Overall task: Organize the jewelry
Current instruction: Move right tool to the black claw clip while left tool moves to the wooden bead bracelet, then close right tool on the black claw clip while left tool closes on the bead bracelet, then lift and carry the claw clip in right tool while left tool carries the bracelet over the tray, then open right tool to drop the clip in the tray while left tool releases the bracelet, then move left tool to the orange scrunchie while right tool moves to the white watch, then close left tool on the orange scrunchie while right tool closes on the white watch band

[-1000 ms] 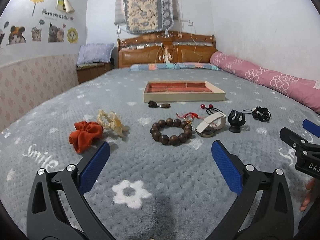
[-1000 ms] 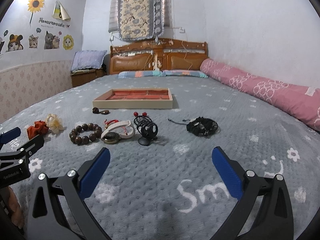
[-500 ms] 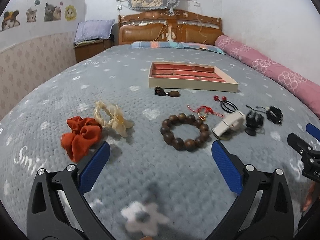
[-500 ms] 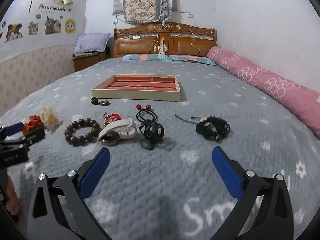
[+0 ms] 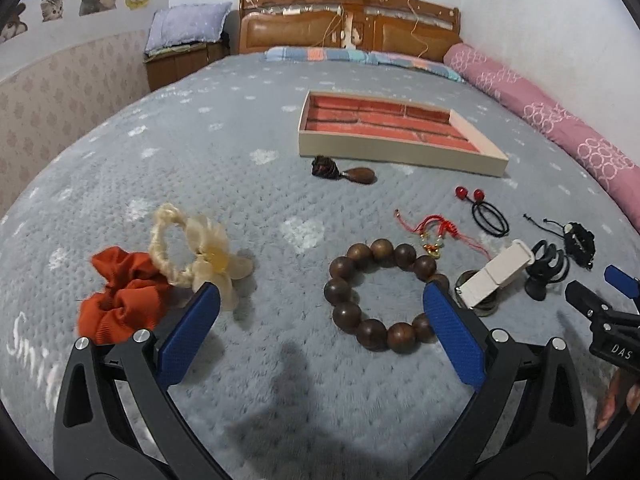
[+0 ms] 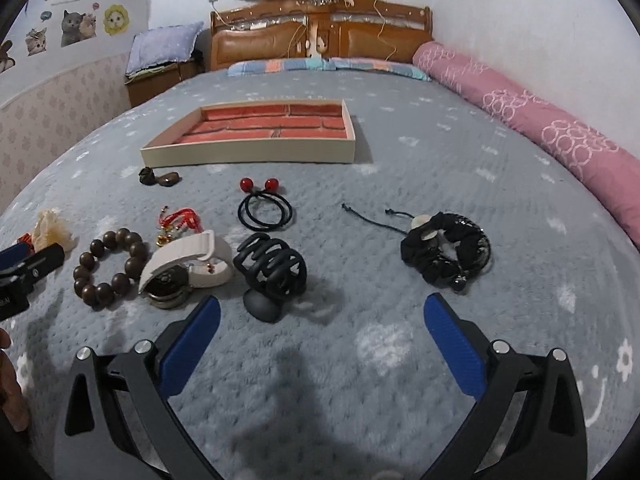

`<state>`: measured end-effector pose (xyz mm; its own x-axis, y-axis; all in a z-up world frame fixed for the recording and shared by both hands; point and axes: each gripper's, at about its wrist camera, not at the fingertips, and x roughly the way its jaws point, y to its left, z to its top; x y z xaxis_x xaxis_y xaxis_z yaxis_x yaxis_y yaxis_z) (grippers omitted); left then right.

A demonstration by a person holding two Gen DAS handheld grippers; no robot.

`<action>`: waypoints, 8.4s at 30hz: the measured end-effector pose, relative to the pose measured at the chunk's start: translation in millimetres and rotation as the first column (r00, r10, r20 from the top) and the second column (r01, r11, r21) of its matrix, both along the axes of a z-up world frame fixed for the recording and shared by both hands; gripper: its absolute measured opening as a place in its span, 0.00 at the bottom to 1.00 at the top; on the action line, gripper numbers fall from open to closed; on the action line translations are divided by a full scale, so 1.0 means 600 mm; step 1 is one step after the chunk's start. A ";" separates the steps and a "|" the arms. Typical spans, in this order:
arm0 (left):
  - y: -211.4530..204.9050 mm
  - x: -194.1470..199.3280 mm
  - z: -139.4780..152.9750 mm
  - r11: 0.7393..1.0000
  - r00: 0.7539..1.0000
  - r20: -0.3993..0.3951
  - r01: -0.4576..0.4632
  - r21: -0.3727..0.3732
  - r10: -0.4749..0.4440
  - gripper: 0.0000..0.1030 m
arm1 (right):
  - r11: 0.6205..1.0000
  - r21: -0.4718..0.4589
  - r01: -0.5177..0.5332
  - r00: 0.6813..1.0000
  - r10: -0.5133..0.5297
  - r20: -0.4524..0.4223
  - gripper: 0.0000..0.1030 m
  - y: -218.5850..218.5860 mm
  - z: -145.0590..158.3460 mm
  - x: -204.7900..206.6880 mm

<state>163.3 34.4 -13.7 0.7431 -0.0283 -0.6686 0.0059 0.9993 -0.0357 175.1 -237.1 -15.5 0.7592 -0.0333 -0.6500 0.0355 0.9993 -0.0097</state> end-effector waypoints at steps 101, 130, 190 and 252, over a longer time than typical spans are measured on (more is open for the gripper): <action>-0.047 0.245 0.180 0.986 0.986 0.024 0.166 -0.024 -0.165 0.17 | 0.989 0.089 -0.114 0.991 0.107 0.086 0.36 -0.015 0.175 0.242; -0.085 0.594 0.036 0.993 0.991 -0.072 0.117 0.028 -0.115 0.17 | 0.995 0.035 -0.092 0.989 0.096 -0.108 0.36 -0.007 0.010 0.587; 0.133 -0.001 0.178 0.998 0.994 0.101 0.026 0.065 -0.032 0.95 | 0.993 0.074 -0.091 0.995 0.088 0.042 0.84 -0.023 0.114 0.074; 0.232 0.016 -0.034 0.999 0.995 -0.099 0.003 -0.050 -0.008 0.37 | 0.984 0.060 -0.166 0.984 0.169 -0.058 0.25 0.067 -0.019 0.101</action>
<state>172.6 173.9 -34.1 0.6729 -0.0672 -0.7367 0.0055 0.9963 -0.0858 235.8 -197.1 -26.8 0.7090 0.1275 -0.6935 -0.1313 0.9902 0.0478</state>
